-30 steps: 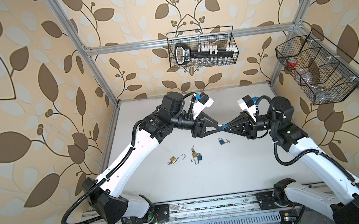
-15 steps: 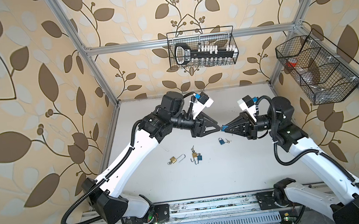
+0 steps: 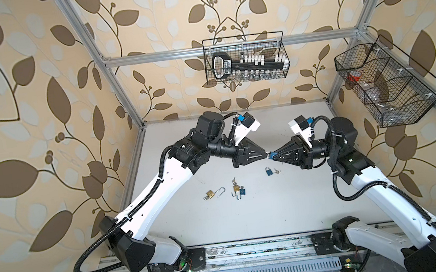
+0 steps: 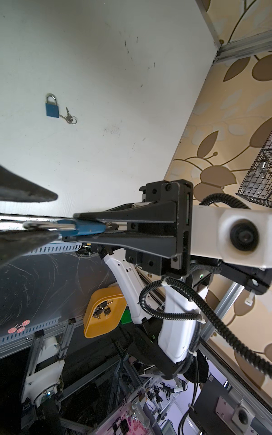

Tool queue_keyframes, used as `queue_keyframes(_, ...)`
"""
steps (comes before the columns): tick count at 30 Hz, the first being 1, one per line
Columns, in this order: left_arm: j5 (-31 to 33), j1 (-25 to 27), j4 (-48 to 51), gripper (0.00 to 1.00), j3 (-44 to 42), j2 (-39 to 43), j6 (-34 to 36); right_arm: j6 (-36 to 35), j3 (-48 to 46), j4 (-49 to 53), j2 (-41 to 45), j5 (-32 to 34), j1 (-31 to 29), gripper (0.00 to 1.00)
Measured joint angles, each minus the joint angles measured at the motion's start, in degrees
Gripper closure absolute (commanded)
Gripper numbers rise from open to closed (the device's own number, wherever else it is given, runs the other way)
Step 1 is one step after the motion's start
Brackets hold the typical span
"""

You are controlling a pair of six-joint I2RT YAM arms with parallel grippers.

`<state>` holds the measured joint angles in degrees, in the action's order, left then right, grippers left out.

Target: Lock with the key

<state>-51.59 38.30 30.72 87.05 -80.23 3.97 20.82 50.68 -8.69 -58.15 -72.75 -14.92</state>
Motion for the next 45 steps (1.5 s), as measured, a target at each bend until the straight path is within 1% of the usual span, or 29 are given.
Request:
queue_keyframes(1, 0.2, 0.0, 0.0, 0.84, 0.0, 0.0, 0.3, 0.2, 0.0, 0.0, 0.0, 0.0, 0.0, 1.00)
queue_keyframes(6, 0.7, 0.4, 0.7, 0.90, 0.1, 0.2, 1.5, 0.8, 0.1, 0.8, 0.0, -0.4, 0.1, 1.00)
queue_keyframes(8, 0.7, 0.4, 0.8, 0.95, 0.1, 0.3, 1.8, 1.0, 0.3, 1.1, 0.0, -0.3, 0.1, 1.00)
queue_keyframes(12, 0.6, 0.4, 0.8, 1.00, 0.2, 0.3, 2.0, 1.2, 0.8, 1.7, -0.1, -0.4, 0.2, 1.00)
queue_keyframes(19, 0.6, 0.4, 0.9, 1.00, 0.2, 0.4, 2.1, 1.7, 0.9, 1.7, -0.5, -0.7, 0.2, 1.00)
queue_keyframes(22, 0.4, 1.4, 0.8, 1.00, 0.2, 0.4, 1.8, 1.5, 1.2, 1.9, -0.7, -0.7, -0.1, 1.00)
queue_keyframes(29, -0.6, 1.9, 1.3, 1.00, 0.4, 0.2, 0.8, -3.3, 3.5, 7.2, -1.7, -0.3, -1.4, 1.00)
queue_keyframes(32, -1.0, 2.2, 1.0, 1.00, 0.4, -0.3, 0.1, -4.8, 3.6, 7.9, -1.6, 0.7, -1.9, 1.00)
queue_keyframes(38, -2.2, 2.3, 0.2, 1.00, 0.4, -0.6, -0.1, -5.2, 3.6, 8.5, 0.0, 2.1, -2.1, 1.00)
queue_keyframes(45, -1.2, 2.6, -1.5, 1.00, 0.2, 0.7, -0.2, -5.2, 3.6, 7.4, 1.4, 3.3, -2.0, 0.99)
